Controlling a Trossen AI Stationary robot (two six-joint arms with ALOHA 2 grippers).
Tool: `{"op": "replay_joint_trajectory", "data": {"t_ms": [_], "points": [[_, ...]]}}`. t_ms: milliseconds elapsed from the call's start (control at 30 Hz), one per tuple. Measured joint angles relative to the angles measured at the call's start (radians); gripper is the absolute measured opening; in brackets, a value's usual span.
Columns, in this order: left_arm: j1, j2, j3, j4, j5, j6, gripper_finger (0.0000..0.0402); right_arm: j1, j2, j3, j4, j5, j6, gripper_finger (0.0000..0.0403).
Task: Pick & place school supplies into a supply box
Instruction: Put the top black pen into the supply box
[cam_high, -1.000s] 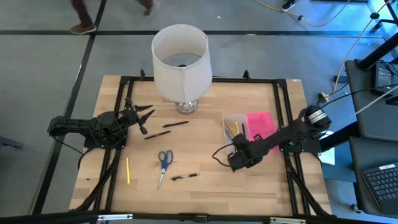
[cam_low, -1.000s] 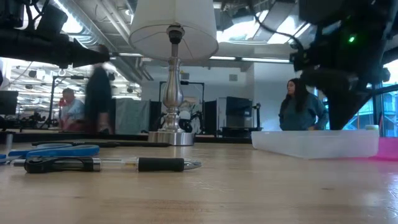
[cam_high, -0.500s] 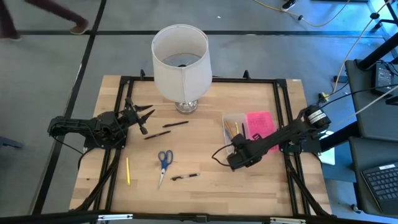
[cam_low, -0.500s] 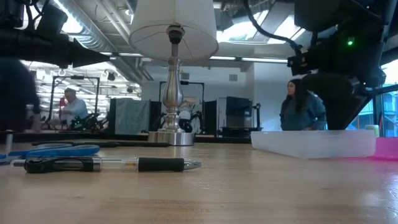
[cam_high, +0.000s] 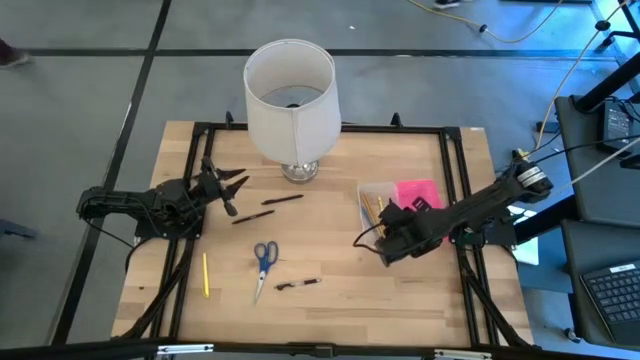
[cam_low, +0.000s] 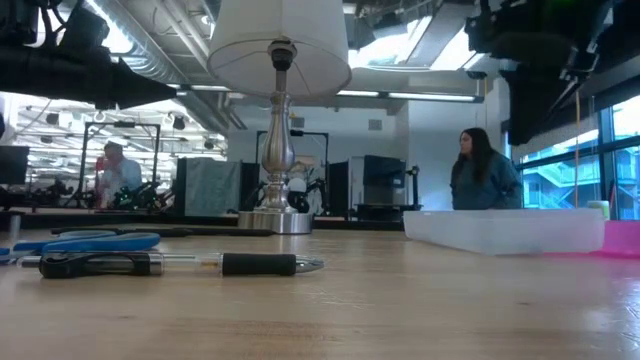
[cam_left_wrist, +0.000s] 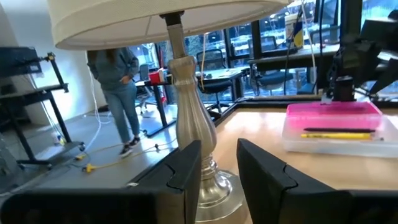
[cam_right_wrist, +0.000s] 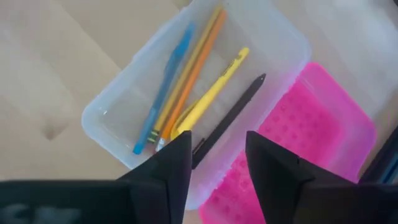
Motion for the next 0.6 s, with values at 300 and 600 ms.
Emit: {"op": "replay_joint_trajectory", "data": {"t_ms": [300,600], "points": [[0.000,0.000,0.000,0.000,0.084,-0.082,0.0103,-0.076,-0.202,-0.206,0.314,0.012,-0.304,0.0155],[0.000,0.000,0.000,0.005,0.291,-0.169,0.0149,-0.199,-0.413,-0.404,0.763,-0.031,-0.733,0.0155]]}}
